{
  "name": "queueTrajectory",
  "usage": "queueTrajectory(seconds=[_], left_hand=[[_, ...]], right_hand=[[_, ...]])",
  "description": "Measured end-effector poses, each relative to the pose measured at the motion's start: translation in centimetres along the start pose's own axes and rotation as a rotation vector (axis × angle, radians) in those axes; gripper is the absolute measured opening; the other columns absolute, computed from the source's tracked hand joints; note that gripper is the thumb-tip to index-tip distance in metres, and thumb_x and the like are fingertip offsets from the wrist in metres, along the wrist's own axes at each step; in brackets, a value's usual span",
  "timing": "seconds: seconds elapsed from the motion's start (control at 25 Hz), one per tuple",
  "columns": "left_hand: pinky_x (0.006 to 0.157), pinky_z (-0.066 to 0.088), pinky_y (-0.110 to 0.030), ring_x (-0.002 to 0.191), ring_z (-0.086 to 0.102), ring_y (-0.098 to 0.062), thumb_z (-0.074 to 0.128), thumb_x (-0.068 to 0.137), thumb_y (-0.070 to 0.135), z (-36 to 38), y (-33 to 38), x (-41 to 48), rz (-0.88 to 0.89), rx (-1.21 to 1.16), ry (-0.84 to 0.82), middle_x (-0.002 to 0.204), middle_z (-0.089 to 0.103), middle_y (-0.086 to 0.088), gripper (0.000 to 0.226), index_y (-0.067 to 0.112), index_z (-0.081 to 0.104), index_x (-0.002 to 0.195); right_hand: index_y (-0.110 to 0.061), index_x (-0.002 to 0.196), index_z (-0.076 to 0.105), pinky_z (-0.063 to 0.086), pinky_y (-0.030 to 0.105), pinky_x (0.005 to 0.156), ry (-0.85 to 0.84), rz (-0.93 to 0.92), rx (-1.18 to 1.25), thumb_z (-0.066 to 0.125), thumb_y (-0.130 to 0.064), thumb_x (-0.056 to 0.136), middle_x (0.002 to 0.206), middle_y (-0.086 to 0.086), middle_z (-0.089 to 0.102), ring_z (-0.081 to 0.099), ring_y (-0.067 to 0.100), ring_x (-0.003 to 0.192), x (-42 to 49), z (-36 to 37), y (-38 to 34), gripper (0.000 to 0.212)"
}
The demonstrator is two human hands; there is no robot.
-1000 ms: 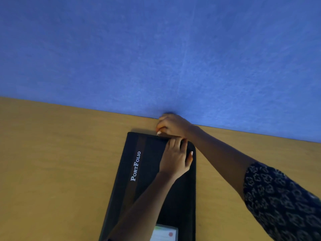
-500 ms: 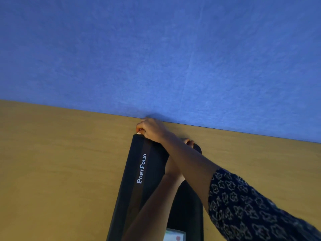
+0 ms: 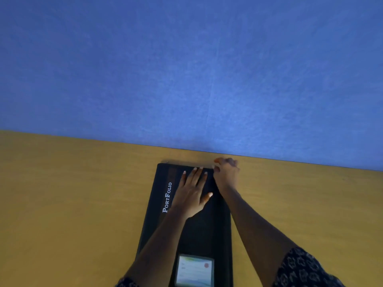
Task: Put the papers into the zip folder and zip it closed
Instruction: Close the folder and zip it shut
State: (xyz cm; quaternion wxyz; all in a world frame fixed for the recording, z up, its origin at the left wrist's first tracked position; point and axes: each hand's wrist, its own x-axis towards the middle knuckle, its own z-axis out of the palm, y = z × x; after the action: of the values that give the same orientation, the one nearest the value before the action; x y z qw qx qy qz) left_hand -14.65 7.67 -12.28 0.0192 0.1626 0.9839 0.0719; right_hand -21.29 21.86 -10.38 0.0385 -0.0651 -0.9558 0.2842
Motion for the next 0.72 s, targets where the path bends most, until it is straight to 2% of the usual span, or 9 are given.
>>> queueTrajectory(seconds=[0.16, 0.28, 0.32, 0.44, 0.56, 0.72], left_hand=[[0.12, 0.004, -0.048, 0.149, 0.002, -0.023, 0.016, 0.093, 0.06, -0.8, -2.6, -3.8, -0.095, 0.021, -0.063, 0.162, 0.006, -0.003, 0.072, 0.021, 0.012, 0.153], [0.119, 0.006, -0.046, 0.149, 0.001, -0.024, 0.008, 0.086, 0.064, -1.8, -3.4, -6.8, -0.198, -0.021, -0.088, 0.162, 0.003, -0.004, 0.078, 0.023, 0.011, 0.153], [0.119, 0.009, -0.045, 0.148, 0.004, -0.025, 0.011, 0.087, 0.064, -2.2, -3.4, -7.7, -0.243, -0.042, -0.086, 0.161, 0.004, -0.006, 0.078, 0.023, 0.014, 0.153], [0.113, 0.024, -0.044, 0.145, 0.014, -0.029, 0.036, 0.093, 0.059, -3.2, -3.3, -10.6, -0.405, -0.123, -0.11, 0.158, 0.011, -0.011, 0.073, 0.02, 0.017, 0.152], [0.102, 0.039, -0.041, 0.132, 0.032, -0.028, 0.049, 0.09, 0.056, -4.4, -3.2, -12.5, -0.619, -0.244, -0.137, 0.145, 0.028, -0.011, 0.079, 0.013, 0.021, 0.149], [0.091, 0.046, -0.04, 0.117, 0.05, -0.03, 0.062, 0.085, 0.048, -5.7, -3.4, -13.2, -0.889, -0.513, -0.081, 0.123, 0.052, -0.011, 0.057, 0.011, 0.052, 0.127]], right_hand=[[-0.012, 0.118, 0.061, 0.045, 0.042, 0.088, -0.068, 0.323, 0.017, 0.062, -0.031, 0.09, 0.118, 0.015, 0.056, 0.05, 0.035, 0.11, -6.6, -1.6, 2.9, 0.034], [-0.01, 0.115, 0.061, 0.048, 0.041, 0.086, -0.092, 0.425, 0.096, 0.062, -0.035, 0.089, 0.114, 0.015, 0.057, 0.056, 0.037, 0.104, -11.2, -2.3, 3.0, 0.037], [-0.009, 0.114, 0.061, 0.048, 0.041, 0.085, -0.101, 0.452, 0.115, 0.062, -0.035, 0.089, 0.113, 0.016, 0.057, 0.058, 0.038, 0.103, -12.5, -2.5, 2.9, 0.036], [-0.007, 0.114, 0.062, 0.048, 0.039, 0.084, -0.123, 0.52, 0.137, 0.061, -0.036, 0.09, 0.114, 0.016, 0.059, 0.059, 0.037, 0.103, -15.5, -2.8, 2.7, 0.037], [-0.007, 0.112, 0.064, 0.048, 0.038, 0.084, -0.12, 0.607, 0.165, 0.063, -0.036, 0.089, 0.114, 0.016, 0.06, 0.059, 0.037, 0.104, -17.5, -2.9, 2.6, 0.037], [-0.006, 0.105, 0.069, 0.051, 0.039, 0.083, -0.082, 0.679, 0.205, 0.069, -0.036, 0.082, 0.107, 0.019, 0.066, 0.062, 0.037, 0.1, -18.3, -2.3, 2.8, 0.038]])
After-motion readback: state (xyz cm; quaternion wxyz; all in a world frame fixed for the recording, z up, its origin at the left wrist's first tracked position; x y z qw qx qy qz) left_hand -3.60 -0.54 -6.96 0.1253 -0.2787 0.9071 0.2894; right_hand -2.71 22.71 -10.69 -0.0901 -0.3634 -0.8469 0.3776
